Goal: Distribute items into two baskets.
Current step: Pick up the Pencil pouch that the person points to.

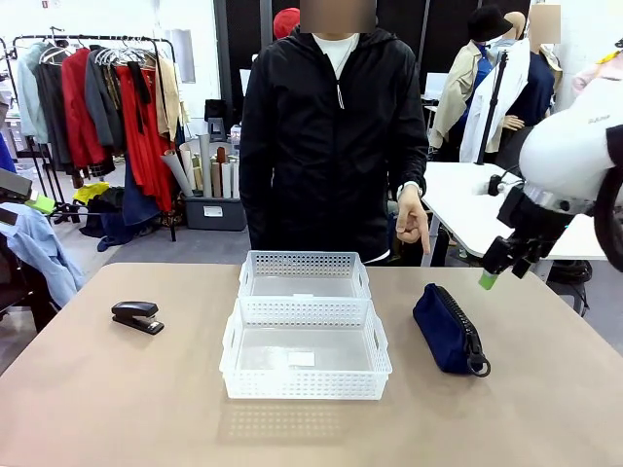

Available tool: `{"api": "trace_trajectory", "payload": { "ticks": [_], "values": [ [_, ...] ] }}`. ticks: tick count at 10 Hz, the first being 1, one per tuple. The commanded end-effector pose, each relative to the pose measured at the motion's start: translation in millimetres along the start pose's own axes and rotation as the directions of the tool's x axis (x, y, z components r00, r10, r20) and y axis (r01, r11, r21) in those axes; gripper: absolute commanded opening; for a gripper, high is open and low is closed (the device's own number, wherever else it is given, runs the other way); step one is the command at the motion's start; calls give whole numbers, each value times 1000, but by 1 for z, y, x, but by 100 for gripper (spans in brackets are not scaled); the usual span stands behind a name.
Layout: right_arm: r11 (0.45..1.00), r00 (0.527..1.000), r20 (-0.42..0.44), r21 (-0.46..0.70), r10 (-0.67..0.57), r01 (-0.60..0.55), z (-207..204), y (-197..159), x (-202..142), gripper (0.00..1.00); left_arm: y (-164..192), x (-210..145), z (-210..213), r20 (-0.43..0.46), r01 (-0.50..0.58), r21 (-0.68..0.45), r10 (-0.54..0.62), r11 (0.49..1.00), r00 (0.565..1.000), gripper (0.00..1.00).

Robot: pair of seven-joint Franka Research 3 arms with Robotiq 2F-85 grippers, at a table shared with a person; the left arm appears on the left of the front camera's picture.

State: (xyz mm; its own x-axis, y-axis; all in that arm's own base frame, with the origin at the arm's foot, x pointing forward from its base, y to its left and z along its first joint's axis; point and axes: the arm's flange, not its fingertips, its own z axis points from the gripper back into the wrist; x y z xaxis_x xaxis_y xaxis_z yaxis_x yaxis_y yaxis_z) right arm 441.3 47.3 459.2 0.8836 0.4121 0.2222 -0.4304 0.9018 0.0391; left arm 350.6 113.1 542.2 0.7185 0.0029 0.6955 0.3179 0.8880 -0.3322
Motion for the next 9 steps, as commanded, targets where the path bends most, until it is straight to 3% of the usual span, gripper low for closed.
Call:
{"api": "trace_trajectory", "payload": {
  "ticks": [1,3,9],
  "values": [
    [994,996,-4,-58,-90,90,-15,6,5,100,1,0,0,1,2,-8,-2,1000,1000,100],
    [978,984,2,-103,-180,180,-34,15,6,100,1,0,0,1,2,-8,-2,1000,1000,100],
    [970,974,-7,-87,-227,226,-85,42,7,100,1,0,0,1,2,-8,-2,1000,1000,100]
  ]
}}
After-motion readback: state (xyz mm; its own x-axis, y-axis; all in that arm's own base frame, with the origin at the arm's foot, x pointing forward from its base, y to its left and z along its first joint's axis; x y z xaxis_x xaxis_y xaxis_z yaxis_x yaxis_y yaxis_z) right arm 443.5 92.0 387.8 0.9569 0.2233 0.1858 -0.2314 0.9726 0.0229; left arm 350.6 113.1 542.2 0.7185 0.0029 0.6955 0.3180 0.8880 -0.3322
